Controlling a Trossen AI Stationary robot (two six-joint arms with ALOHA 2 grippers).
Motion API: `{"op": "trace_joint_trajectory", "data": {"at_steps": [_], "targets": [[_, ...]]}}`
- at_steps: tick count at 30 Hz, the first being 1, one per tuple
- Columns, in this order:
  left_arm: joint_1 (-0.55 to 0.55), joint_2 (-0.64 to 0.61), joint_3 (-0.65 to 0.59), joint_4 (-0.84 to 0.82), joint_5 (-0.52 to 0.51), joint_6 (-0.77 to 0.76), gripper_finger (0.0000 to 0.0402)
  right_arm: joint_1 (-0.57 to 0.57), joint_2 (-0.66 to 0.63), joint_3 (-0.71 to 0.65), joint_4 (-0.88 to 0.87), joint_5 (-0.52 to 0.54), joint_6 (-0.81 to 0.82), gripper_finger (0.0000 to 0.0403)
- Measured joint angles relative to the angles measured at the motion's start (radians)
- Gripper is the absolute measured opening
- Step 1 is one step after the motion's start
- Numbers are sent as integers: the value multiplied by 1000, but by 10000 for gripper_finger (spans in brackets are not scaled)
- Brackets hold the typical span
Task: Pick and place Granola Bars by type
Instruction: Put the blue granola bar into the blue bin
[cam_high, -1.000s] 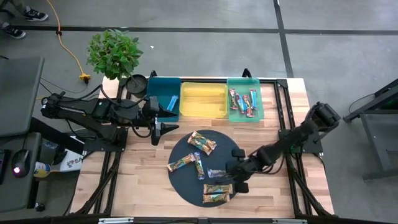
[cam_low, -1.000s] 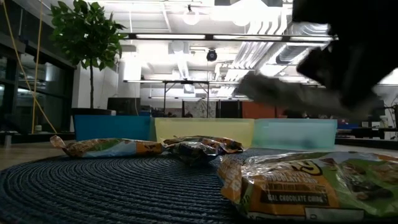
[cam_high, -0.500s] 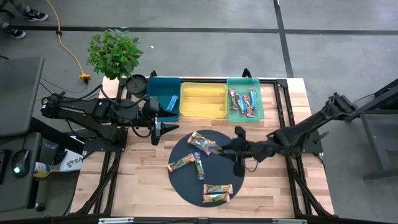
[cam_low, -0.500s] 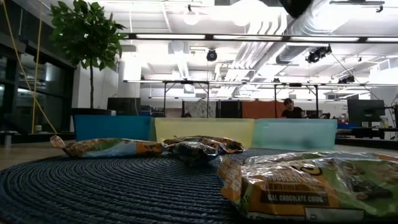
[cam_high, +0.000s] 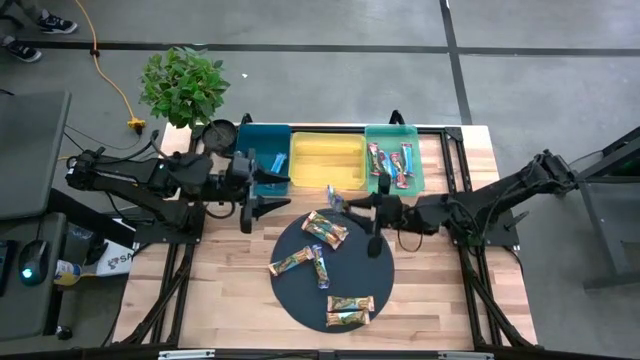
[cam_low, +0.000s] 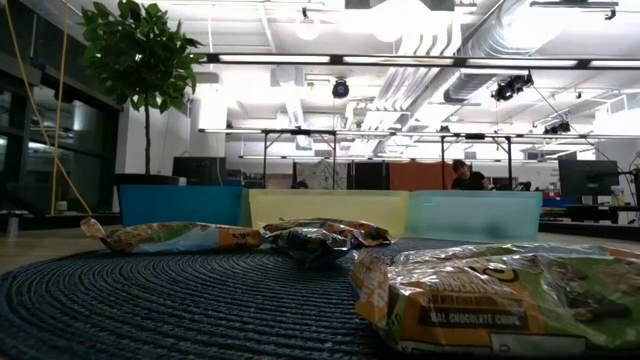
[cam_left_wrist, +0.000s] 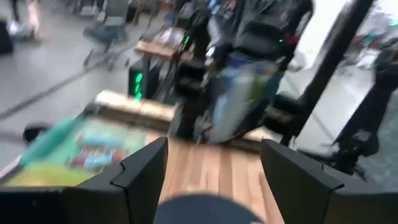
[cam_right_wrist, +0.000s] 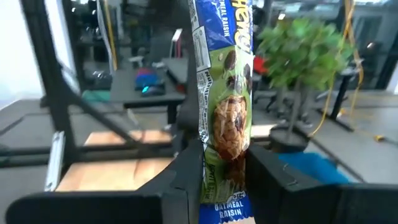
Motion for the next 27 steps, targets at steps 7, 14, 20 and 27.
{"op": "trace_joint_trajectory", "data": {"at_steps": [7, 14, 20, 27], "targets": [[0, 0, 0, 89, 6, 91, 253, -71, 0, 0, 158, -59, -73, 89], [1, 37, 1, 261, -35, 184, 253, -118, 35, 0, 280, -117, -90, 89], [6, 75, -1, 299, -94, 237, 253, -142, 120, 94, 290, -159, -138, 89], [56, 97, -1, 339, -29, 211, 253, -161, 219, 286, 122, -226, -187, 89]]}}
